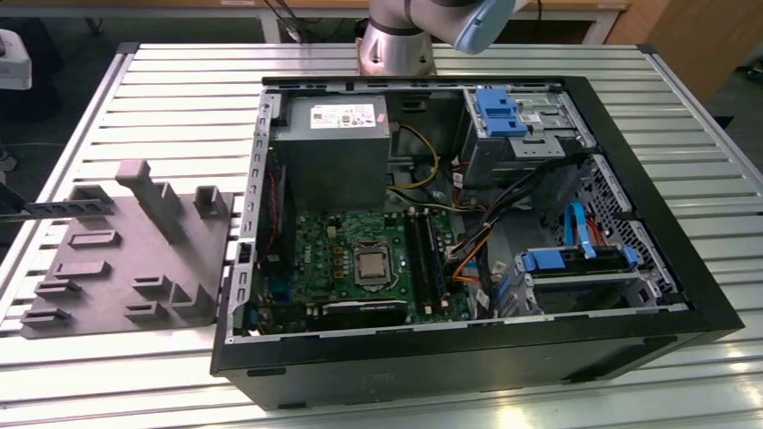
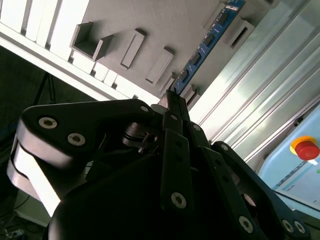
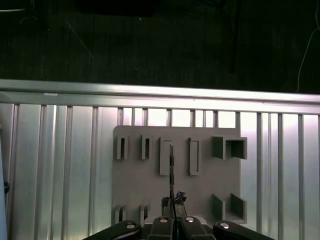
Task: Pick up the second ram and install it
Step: 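Pick up the second ram and move it above second insertion slot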
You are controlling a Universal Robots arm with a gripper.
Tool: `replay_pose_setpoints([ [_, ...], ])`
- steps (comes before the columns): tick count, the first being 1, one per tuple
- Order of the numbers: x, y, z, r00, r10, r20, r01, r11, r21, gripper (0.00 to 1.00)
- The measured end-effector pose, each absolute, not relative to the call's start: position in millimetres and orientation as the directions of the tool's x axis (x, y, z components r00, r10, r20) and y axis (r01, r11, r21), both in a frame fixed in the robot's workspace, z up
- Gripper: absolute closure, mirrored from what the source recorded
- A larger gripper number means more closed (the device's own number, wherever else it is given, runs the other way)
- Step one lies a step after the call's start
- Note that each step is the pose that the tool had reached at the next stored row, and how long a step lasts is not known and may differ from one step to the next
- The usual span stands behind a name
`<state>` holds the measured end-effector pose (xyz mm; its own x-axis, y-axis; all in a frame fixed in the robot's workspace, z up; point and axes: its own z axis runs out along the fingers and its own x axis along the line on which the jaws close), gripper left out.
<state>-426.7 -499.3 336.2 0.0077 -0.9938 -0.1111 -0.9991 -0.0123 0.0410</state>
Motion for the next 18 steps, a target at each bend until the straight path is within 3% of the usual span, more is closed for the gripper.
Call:
replay_pose_setpoints([
  [18, -426.7, -499.3, 353.3, 0.008, -0.993, -0.12, -0.999, -0.013, 0.041, 0.89],
])
